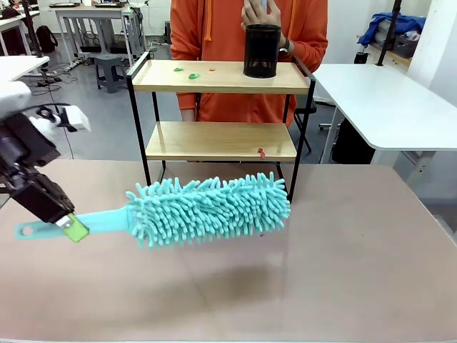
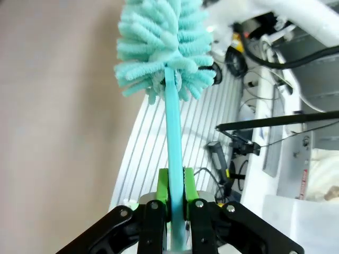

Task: Clean the shelf.
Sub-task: Clean the specific tier of the Shelf with the Duster once objects are removed.

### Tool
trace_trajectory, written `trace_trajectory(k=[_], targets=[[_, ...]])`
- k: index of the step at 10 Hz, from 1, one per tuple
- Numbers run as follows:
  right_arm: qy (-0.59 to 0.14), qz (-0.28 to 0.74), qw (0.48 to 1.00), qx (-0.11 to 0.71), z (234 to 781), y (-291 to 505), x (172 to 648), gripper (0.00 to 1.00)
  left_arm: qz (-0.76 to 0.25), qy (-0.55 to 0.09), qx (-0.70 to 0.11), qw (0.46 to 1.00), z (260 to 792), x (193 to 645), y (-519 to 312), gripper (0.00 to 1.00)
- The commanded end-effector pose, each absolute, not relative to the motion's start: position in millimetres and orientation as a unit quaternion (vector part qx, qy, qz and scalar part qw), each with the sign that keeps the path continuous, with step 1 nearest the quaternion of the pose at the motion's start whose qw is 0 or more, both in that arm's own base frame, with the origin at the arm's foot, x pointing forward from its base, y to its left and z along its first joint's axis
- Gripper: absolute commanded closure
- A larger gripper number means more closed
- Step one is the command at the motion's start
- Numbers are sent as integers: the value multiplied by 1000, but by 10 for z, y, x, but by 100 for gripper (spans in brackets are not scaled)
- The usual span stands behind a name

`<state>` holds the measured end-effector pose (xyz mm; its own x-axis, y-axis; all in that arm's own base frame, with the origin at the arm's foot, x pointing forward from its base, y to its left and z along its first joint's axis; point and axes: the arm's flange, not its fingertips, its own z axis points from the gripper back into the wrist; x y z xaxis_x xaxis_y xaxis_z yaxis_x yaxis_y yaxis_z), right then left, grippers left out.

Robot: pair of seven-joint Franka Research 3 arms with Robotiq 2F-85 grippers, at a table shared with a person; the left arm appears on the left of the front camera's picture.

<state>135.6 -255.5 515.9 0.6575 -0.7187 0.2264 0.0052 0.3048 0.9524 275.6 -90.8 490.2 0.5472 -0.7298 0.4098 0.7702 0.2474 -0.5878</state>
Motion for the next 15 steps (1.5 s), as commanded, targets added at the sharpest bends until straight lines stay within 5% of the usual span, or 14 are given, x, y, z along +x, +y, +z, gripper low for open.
trace_trajectory(k=[1, 8, 15], targets=[[-348, -238, 731, 537, 5185, -2564, 1356, 0, -493, -23, -409, 768, 5116, 2634, -442, 87], [-348, -238, 731, 537, 5185, -2564, 1356, 0, -389, -109, -411, 817, 5139, 2492, 1380, 87], [-348, -238, 731, 537, 5185, -2564, 1356, 0, -419, -84, -402, 809, 5201, 2432, 1149, 87]])
